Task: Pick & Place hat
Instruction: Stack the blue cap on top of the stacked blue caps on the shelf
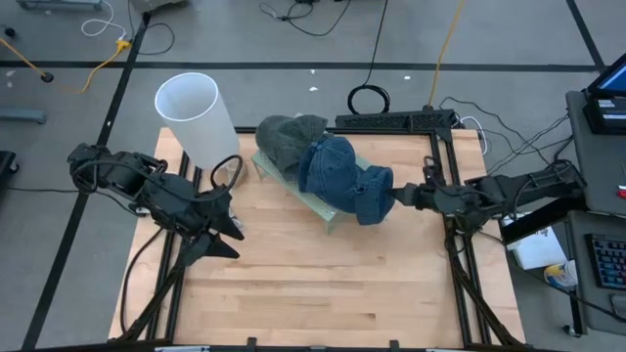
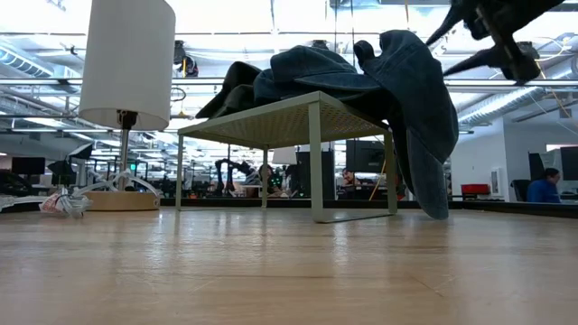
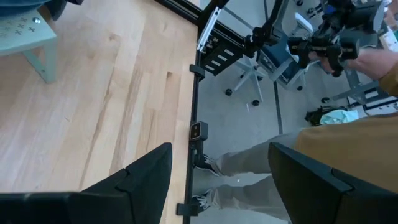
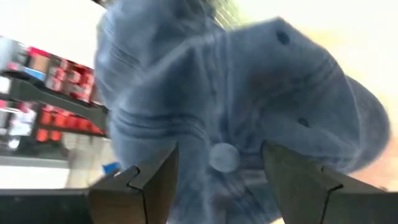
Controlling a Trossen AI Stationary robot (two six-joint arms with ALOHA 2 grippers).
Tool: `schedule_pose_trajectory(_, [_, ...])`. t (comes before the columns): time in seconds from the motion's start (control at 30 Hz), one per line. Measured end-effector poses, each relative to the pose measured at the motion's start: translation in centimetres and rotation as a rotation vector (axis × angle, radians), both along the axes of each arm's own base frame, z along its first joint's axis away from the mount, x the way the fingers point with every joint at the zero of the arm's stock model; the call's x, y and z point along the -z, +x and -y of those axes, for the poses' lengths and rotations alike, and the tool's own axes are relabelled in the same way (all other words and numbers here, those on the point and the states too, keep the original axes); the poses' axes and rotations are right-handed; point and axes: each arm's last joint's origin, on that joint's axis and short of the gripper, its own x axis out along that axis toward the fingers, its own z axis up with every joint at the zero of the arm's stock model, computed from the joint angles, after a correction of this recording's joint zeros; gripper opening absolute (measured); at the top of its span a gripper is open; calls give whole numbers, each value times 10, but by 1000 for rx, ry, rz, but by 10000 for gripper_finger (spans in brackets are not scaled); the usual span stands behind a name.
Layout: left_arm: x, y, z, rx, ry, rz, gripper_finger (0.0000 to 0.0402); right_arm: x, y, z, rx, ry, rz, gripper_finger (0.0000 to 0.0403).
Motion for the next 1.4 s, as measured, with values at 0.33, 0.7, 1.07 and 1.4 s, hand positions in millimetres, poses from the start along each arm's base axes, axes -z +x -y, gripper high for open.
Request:
schedule_pose_trajectory(0.33, [0, 0, 0, 2, 1, 0, 271, 14, 26, 8, 14, -24, -107, 221])
schedule_pose_trajectory(0.7, [0, -1, 1, 48, -24, -12, 271, 9, 21, 4, -38, 72, -59, 48])
schedule_pose_trajectory(1.07, [0, -1, 1, 38, -37, -20, 271, -37, 12, -5, -132, 96, 190, 40])
schedule_pose_trajectory(1.4, [0, -1, 1, 19, -64, -36, 271, -122, 4, -3, -75, 97, 421, 40])
